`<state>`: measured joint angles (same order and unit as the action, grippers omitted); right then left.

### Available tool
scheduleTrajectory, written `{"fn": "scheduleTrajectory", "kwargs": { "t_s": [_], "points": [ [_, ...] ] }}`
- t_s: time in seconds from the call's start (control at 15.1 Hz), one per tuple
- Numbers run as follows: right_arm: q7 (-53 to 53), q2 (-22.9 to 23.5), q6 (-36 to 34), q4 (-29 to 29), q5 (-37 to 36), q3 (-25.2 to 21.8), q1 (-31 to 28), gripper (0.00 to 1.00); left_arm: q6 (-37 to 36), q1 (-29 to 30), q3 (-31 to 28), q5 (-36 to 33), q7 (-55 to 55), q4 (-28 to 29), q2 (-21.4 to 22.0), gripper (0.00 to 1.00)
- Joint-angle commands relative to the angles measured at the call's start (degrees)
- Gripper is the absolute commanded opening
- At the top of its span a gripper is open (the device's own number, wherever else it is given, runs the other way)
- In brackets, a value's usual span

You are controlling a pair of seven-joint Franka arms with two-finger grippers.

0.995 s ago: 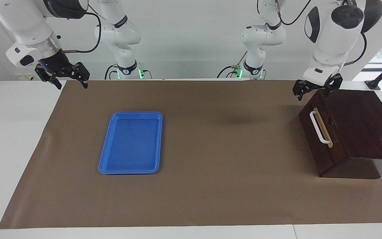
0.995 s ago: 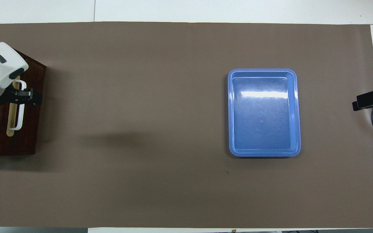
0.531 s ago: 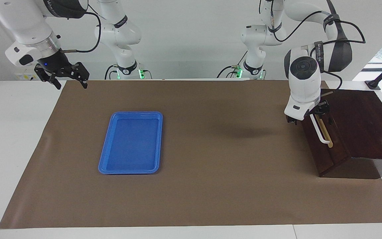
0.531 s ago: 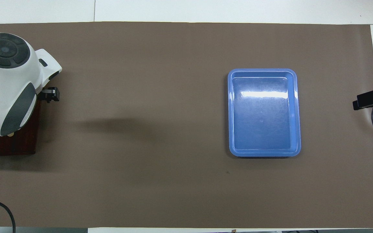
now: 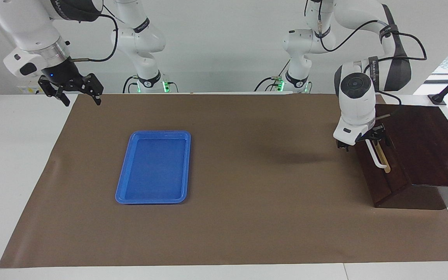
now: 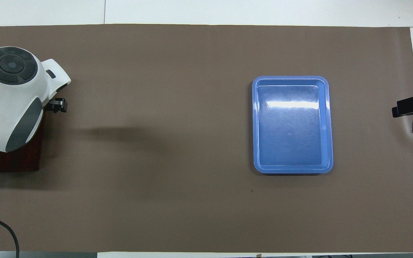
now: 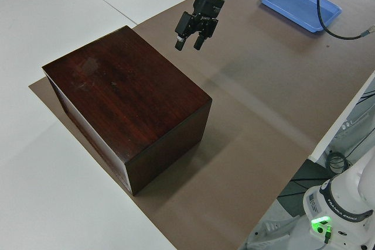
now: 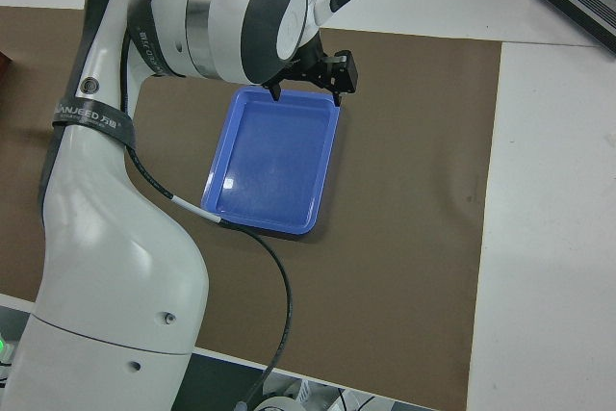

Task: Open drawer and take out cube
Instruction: 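Pull the drawer open by its handle with the left gripper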

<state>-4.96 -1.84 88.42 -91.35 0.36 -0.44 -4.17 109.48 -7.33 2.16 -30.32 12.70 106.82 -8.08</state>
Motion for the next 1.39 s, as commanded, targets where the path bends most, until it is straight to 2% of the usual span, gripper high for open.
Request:
{"fn": "scheduleTrajectory", "kwargs": {
  "t_s": [0.0,0.4,0.6,1.33],
  "points": [
    [0.39,0.00,0.26,0.29,-1.59,0.61,-0.48,1.00,3.01,1.70,0.12,-1.14,-3.46,2.86,1.66,1.00],
    [0.57,-0.18,-1.41,-0.23,-1.68,0.53,-0.22,1.00,6.35,3.28,0.04,-1.14,-6.46,4.97,1.93,1.00],
    [0.83,-0.18,-0.71,-0.23,-1.68,0.79,-0.04,1.00,9.87,4.95,-0.05,-1.14,-7.59,6.82,2.02,1.00],
    [0.92,-0.09,0.96,-0.32,-1.59,1.05,0.04,1.00,15.23,6.53,0.04,-1.14,-8.22,9.45,1.40,1.00]
  ]
}}
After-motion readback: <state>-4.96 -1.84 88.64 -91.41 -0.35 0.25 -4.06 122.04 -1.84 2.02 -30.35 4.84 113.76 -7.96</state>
